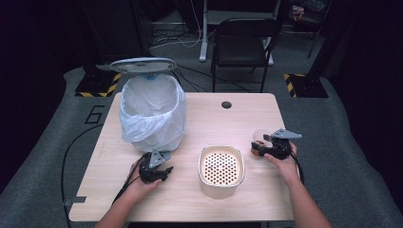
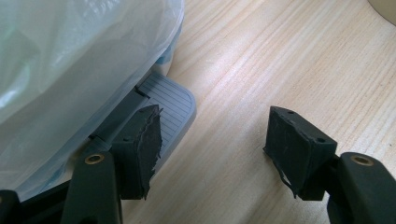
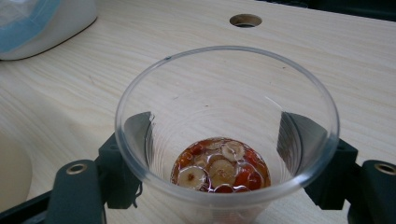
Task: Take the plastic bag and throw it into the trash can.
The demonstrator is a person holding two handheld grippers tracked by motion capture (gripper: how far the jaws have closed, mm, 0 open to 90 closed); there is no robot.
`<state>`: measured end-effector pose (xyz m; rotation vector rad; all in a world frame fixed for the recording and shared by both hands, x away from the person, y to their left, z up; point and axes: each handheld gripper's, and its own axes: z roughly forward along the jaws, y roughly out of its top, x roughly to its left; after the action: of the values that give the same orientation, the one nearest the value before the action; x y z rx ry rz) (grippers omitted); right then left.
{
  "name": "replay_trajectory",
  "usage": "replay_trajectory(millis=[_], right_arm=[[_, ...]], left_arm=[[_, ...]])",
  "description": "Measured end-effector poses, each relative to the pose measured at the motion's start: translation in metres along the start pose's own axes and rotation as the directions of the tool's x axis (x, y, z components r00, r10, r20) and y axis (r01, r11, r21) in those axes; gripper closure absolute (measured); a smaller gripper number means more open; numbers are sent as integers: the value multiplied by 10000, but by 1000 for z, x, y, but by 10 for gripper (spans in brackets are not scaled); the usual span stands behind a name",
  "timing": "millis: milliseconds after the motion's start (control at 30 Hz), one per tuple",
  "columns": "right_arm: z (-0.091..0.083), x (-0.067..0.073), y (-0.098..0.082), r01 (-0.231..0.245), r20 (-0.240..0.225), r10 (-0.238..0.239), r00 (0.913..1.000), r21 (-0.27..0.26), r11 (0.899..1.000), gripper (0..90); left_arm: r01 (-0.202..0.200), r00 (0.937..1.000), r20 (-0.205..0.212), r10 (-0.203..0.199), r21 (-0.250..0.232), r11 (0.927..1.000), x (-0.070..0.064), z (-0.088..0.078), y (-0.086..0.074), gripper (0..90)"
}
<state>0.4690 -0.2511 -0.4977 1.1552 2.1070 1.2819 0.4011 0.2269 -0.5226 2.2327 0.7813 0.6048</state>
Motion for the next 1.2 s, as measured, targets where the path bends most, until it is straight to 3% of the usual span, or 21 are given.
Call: replay_trajectory(millis=[133, 400, 533, 767, 1200], right_arm=[[1, 0, 0, 43, -17, -43, 10000, 39, 10000, 289], [-1, -1, 1, 380, -128, -380, 9992, 12, 9993, 441], [-2, 0, 1, 676, -211, -674, 9975, 88, 9977, 463], [-7, 2, 6, 717, -337, -716, 9969, 23, 9974, 468], [-25, 14, 51, 1175, -647, -1186, 9908, -194, 9929, 476]], left_arm=[[5, 10000, 2, -5, -1, 10000, 0, 0, 0, 359], [4, 10000, 4, -4, -4, 10000, 0, 0, 0, 359], [4, 10000, 4, -4, -4, 10000, 0, 0, 0, 359], [1, 10000, 6, -1, -2, 10000, 0, 0, 0, 359], [-3, 10000, 12, 3, -2, 10000, 0, 0, 0, 359]])
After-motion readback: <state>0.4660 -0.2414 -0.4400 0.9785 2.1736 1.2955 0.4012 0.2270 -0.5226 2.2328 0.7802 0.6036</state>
